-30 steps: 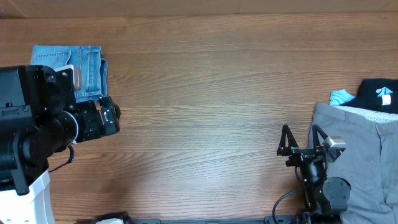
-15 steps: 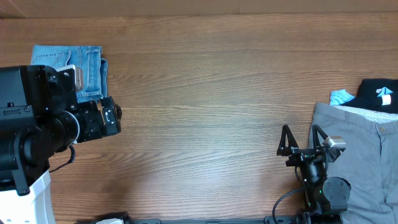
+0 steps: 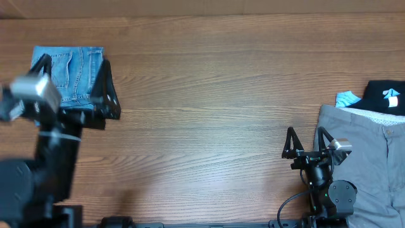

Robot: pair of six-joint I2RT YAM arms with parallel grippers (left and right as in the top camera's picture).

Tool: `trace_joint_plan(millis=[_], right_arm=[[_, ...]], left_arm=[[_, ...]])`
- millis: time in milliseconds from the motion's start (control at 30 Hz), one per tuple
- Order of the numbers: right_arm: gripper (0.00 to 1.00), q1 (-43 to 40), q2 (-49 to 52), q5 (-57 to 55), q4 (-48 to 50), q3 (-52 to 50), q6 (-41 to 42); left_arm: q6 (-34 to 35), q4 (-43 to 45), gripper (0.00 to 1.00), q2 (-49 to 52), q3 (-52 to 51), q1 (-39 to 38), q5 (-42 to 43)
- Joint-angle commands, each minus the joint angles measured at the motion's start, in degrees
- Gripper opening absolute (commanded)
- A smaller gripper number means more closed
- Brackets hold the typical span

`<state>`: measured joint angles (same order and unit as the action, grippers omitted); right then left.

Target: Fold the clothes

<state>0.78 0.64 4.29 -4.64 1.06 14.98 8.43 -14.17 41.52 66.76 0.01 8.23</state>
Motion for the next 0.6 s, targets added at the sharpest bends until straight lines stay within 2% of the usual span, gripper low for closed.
trace_joint_plan(millis=[0,100,200,433,567], right_arm=[[1.0,-0.15,-0.31,0.33,0.24,-0.61,-0.02],[1.0,-0.15,-0.31,0.33,0.24,-0.61,-0.02],[1.0,-0.15,-0.31,0.33,0.24,-0.61,-0.02],[1.0,-0.15,-0.31,0.33,0.24,-0.61,-0.02],[1.0,-0.15,-0.31,0.33,0.24,-0.61,-0.02]], left_arm=[[-1.14,11.19,1.0,-7.48,-15.82,-0.96,1.36],[-1.14,23.23,1.0,-15.26,-28.06,-0.96,-0.85],[-1.14,30.69,1.0,-21.97,-37.11,-1.16,-4.33],[-1.14,43.39,1.0,-34.86,-53.75,-1.11,-9.81],[-1.14,47.6,1.0,-40.63,-61.05,-1.11,-12.09]])
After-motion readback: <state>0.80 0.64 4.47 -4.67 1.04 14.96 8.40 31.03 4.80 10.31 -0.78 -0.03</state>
